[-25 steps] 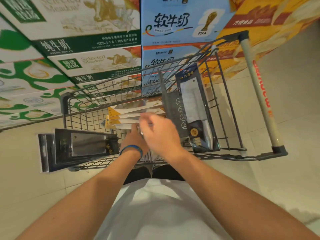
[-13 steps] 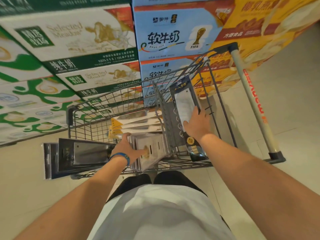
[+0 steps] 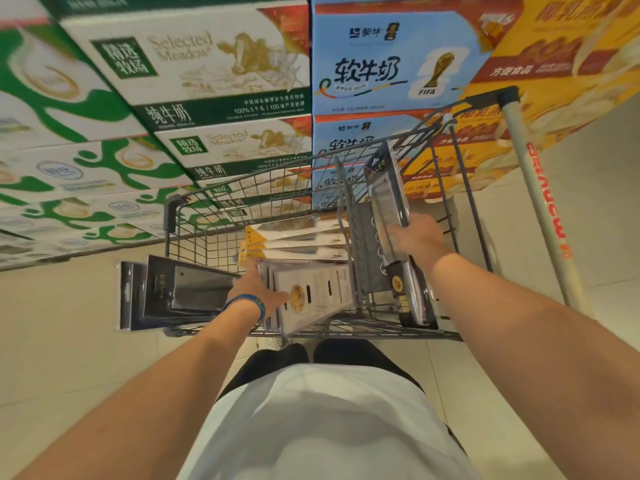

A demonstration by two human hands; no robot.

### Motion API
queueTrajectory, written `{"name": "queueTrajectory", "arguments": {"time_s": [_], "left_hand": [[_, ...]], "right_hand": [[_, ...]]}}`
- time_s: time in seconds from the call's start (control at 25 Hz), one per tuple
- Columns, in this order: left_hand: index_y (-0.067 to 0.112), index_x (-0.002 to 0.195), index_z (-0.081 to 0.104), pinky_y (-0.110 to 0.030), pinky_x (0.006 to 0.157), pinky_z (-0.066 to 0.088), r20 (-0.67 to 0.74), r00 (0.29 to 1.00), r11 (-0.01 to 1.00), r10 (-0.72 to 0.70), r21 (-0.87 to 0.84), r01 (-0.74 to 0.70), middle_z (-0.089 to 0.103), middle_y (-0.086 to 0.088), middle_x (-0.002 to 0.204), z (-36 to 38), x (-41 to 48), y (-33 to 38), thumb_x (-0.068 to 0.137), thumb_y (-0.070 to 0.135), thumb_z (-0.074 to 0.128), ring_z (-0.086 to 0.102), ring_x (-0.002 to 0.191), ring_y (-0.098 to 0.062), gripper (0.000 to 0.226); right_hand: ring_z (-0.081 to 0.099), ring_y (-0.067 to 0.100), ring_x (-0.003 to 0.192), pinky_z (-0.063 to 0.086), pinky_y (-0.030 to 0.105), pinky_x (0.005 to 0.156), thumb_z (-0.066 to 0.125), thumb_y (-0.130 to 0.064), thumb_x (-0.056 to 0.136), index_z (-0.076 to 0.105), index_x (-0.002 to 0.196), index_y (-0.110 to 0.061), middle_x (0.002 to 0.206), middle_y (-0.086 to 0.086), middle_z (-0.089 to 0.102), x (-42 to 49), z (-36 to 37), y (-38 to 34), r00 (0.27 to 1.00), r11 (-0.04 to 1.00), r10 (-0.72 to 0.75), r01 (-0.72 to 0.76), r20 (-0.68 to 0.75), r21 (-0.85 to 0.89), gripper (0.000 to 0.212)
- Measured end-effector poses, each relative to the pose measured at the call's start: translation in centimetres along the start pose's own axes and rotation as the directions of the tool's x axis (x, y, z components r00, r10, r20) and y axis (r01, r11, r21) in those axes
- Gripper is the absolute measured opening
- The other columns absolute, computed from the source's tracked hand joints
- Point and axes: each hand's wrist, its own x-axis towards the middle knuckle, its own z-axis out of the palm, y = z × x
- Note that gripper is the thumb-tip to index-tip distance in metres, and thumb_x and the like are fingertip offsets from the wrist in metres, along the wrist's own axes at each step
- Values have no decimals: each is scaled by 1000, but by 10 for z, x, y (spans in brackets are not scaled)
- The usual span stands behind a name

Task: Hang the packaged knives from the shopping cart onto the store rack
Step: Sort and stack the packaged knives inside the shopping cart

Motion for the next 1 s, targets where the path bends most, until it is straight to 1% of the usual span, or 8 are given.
{"name": "queueTrajectory", "arguments": {"time_s": [0.24,0.4,0.56,0.64,0.72,0.84,0.92,1.0], "left_hand": [[22,147,25,-38,71,54,15,1000,999,-4,52,3,63,-5,93,-5,7,-3,74,33,81,63,83,-28,93],[22,152,21,-41,75,56,28,999,998,19,52,-20,66,-10,104,-8,10,-1,74,33,82,64,87,-31,99],[22,151,20,-39,69,56,48,998,998,47,36,-49,63,-9,107,-11,11,-1,74,31,82,64,83,-29,100],[20,152,20,-35,63,51,54,997,997,51,49,-54,63,-10,115,-12,13,-2,74,33,82,61,78,-25,100],[18,153,21,-34,63,48,44,997,996,63,68,-66,60,-11,129,-11,16,-5,73,35,83,55,79,-23,102],[19,151,25,-36,67,51,34,996,995,87,49,-88,60,-11,129,-9,19,-8,70,36,84,56,83,-25,101],[19,147,30,-41,75,56,25,996,996,86,22,-86,63,-11,122,-10,19,-10,68,35,85,63,90,-29,98],[18,146,31,-45,82,58,32,995,996,92,18,-93,63,-11,122,-11,18,-9,67,37,86,64,96,-32,98]], "right_hand": [[66,27,86,41,26,62,66,-33,95,66,91,-22,78,-9,65,-40,-25,15,965,904,-22,131,-260,407,11],[68,20,83,53,25,69,72,-28,93,67,84,-22,76,-12,67,-64,-74,-38,941,734,-49,262,-336,627,12],[40,-3,50,34,19,51,69,-43,87,50,59,-14,50,-13,50,-112,-139,-106,775,599,-147,564,-615,568,44],[40,0,54,34,23,52,67,-41,89,53,74,-4,56,2,49,-143,-158,-132,634,505,-241,728,-735,463,42],[47,6,55,41,27,52,67,-39,91,59,79,1,61,7,55,-168,-161,-148,564,468,-294,789,-772,398,43],[56,31,60,45,42,50,67,-39,94,63,85,6,71,19,61,-196,-139,-167,596,429,-350,788,-723,442,45],[48,16,50,39,27,44,68,-37,95,56,70,-12,56,3,51,-205,-112,-179,621,489,-386,765,-682,419,38],[42,7,51,32,14,49,70,-30,96,51,73,-23,59,-13,43,-213,-79,-180,637,589,-480,743,-603,317,31]]}}
